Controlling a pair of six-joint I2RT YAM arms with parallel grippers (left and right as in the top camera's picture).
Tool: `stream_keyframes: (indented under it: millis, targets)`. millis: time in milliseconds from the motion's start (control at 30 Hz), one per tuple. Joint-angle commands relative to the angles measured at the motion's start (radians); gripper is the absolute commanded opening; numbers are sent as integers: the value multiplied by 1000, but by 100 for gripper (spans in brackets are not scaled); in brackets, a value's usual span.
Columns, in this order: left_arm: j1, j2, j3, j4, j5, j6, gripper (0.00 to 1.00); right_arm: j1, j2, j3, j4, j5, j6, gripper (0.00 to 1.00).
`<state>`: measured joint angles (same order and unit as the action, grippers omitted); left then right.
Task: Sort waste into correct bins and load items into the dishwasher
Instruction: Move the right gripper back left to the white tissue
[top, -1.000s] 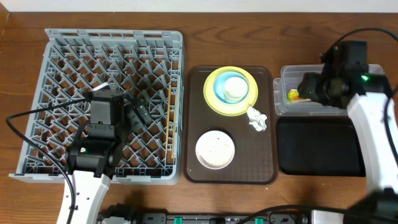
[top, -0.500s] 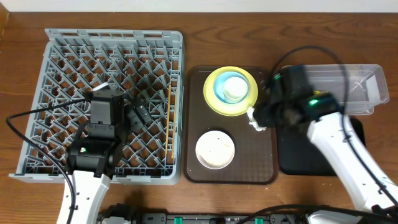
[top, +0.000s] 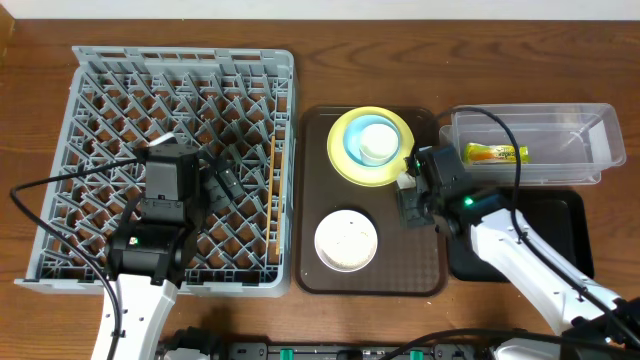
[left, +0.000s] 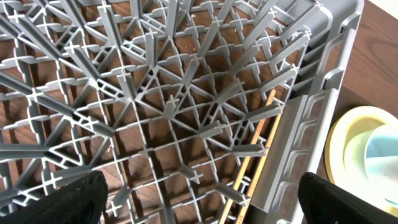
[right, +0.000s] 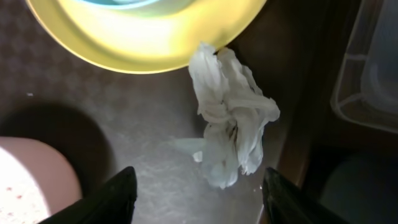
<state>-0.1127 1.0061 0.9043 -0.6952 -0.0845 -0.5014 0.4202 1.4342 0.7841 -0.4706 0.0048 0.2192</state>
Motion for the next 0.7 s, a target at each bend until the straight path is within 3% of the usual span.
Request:
stream_keyframes:
  millis: [0,333,667]
  targets:
    - [3,1,-3,-1,-5,-8,99,5,8,-62,59,21,-7,68]
    - [3,1,-3,-1,-5,-8,99,5,8,-192,244,21,-7,63]
    - [3,1,-3,-1,-5,-8,99,4,23,-210,293,28,-8,60]
